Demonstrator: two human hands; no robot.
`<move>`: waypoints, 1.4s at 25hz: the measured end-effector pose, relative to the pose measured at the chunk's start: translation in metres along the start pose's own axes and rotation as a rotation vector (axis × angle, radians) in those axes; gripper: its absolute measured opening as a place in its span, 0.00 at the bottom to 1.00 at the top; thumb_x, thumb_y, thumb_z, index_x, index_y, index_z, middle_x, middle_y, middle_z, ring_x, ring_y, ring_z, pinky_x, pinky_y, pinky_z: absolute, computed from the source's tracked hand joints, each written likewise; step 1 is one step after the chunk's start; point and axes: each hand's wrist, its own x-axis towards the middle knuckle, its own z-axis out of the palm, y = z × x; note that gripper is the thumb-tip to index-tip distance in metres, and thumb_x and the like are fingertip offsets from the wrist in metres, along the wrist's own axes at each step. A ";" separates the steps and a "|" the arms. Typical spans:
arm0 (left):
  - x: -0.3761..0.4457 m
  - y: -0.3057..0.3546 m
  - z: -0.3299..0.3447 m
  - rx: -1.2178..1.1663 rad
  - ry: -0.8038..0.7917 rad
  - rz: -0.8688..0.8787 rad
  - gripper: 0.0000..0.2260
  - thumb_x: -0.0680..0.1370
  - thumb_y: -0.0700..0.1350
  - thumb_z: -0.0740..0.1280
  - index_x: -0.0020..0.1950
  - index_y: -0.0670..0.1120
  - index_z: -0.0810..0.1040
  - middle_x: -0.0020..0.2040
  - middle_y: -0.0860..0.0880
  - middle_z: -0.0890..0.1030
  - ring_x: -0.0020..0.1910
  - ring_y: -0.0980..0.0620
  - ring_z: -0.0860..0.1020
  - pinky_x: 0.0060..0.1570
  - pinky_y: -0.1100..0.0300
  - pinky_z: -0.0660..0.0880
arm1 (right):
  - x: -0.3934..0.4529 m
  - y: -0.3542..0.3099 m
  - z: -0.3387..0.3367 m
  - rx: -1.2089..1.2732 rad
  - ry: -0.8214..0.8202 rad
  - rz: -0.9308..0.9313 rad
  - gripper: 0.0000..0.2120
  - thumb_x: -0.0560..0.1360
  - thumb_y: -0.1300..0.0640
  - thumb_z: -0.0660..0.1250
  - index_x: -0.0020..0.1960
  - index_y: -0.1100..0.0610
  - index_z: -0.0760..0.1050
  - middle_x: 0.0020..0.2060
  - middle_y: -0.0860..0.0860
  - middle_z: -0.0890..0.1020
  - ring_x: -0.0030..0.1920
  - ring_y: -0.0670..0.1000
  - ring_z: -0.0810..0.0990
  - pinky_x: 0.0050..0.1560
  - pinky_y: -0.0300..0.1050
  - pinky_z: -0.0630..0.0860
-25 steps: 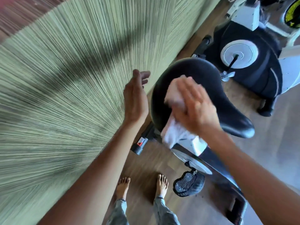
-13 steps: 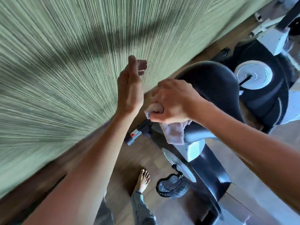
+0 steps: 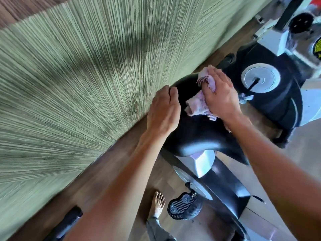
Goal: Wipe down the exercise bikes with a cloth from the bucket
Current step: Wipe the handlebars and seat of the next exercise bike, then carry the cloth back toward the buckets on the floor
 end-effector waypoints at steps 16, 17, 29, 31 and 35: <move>-0.024 0.026 -0.005 0.437 -0.228 0.234 0.28 0.85 0.57 0.54 0.81 0.43 0.60 0.80 0.39 0.61 0.81 0.42 0.55 0.78 0.48 0.50 | -0.161 -0.048 -0.037 0.243 0.143 0.115 0.20 0.77 0.44 0.63 0.62 0.55 0.80 0.55 0.49 0.85 0.54 0.53 0.83 0.54 0.54 0.80; -0.031 0.033 -0.007 0.443 -0.261 0.353 0.26 0.83 0.55 0.57 0.78 0.42 0.66 0.77 0.39 0.67 0.78 0.41 0.62 0.77 0.48 0.56 | -0.172 -0.056 -0.047 0.259 0.186 0.228 0.18 0.77 0.43 0.63 0.57 0.54 0.81 0.49 0.48 0.86 0.48 0.53 0.84 0.48 0.53 0.80; -0.256 0.110 0.055 0.648 -1.287 0.948 0.10 0.81 0.48 0.64 0.43 0.45 0.80 0.48 0.39 0.84 0.51 0.39 0.81 0.52 0.52 0.76 | -0.434 -0.149 -0.153 0.119 0.664 1.116 0.25 0.72 0.37 0.61 0.36 0.60 0.72 0.27 0.54 0.73 0.32 0.52 0.69 0.36 0.41 0.70; -0.307 0.107 0.070 0.676 -1.400 1.049 0.10 0.81 0.48 0.65 0.41 0.46 0.78 0.48 0.37 0.84 0.51 0.38 0.80 0.51 0.52 0.74 | -0.482 -0.164 -0.165 0.134 0.747 1.231 0.26 0.74 0.35 0.61 0.37 0.60 0.73 0.27 0.52 0.72 0.32 0.50 0.68 0.37 0.37 0.69; -0.412 0.101 0.093 0.732 -1.576 1.228 0.11 0.82 0.49 0.64 0.41 0.48 0.75 0.52 0.39 0.84 0.54 0.41 0.80 0.50 0.53 0.73 | -0.570 -0.181 -0.187 0.010 0.906 1.430 0.33 0.76 0.31 0.55 0.35 0.60 0.73 0.25 0.53 0.68 0.35 0.54 0.71 0.40 0.49 0.68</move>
